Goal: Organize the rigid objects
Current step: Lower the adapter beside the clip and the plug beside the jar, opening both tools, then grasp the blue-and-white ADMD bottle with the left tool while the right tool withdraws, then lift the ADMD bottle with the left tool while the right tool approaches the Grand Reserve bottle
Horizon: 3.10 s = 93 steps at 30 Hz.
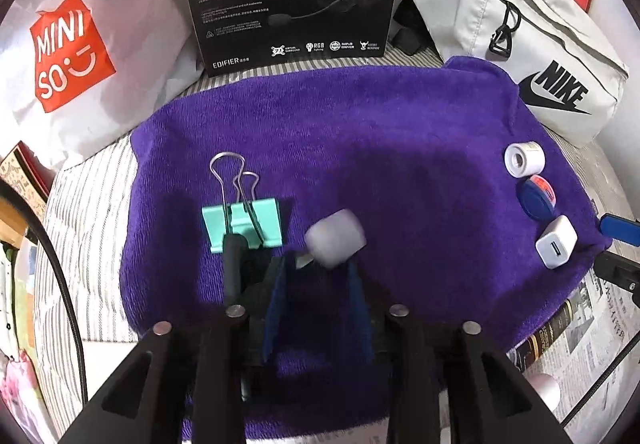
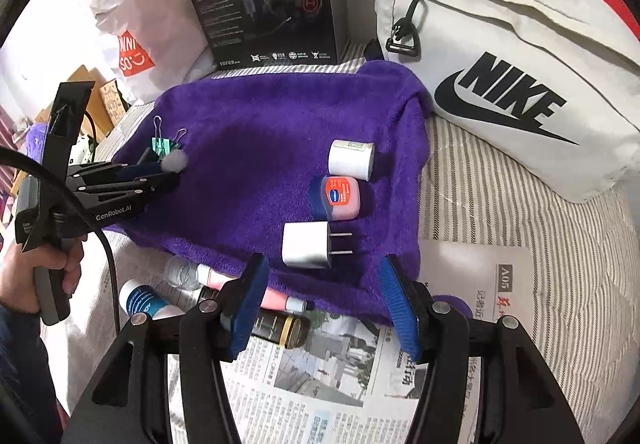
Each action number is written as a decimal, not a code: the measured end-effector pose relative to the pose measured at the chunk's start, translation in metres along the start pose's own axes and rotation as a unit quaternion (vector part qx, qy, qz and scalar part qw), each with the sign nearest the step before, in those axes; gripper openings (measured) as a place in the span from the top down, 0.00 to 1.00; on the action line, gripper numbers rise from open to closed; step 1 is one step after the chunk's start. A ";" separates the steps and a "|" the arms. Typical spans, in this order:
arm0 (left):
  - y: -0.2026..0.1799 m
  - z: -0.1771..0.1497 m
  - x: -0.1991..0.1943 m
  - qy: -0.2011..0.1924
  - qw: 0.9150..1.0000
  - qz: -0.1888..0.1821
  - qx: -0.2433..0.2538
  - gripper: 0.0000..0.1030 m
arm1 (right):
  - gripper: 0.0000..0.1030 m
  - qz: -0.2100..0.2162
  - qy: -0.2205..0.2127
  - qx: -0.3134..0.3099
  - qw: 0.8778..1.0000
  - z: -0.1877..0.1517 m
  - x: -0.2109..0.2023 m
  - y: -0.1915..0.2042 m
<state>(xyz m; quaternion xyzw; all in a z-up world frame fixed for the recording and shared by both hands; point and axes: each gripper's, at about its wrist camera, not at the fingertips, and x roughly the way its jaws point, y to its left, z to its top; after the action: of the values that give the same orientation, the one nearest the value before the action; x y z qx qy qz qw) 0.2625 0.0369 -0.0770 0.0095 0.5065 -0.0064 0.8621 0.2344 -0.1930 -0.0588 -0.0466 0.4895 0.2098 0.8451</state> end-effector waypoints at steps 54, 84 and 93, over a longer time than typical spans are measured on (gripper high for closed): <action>-0.101 -0.094 -0.048 -0.033 0.999 -0.017 0.016 0.14 | 0.36 -0.007 -0.015 0.076 0.997 -0.137 -0.062 -0.033; -0.062 -0.102 -0.060 -0.048 0.999 -0.024 -0.006 0.24 | 0.36 -0.001 -0.009 0.043 0.999 -0.123 -0.053 0.003; -0.015 -0.119 -0.064 -0.044 0.999 0.001 -0.032 0.24 | 0.36 0.013 -0.019 -0.009 1.000 -0.094 -0.035 0.040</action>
<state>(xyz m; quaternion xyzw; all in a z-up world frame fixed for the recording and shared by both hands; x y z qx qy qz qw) 0.1270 0.0245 -0.0790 -0.0179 0.4682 0.0103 0.8834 0.1275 -0.1940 -0.0728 -0.0436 0.4721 0.2255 0.8511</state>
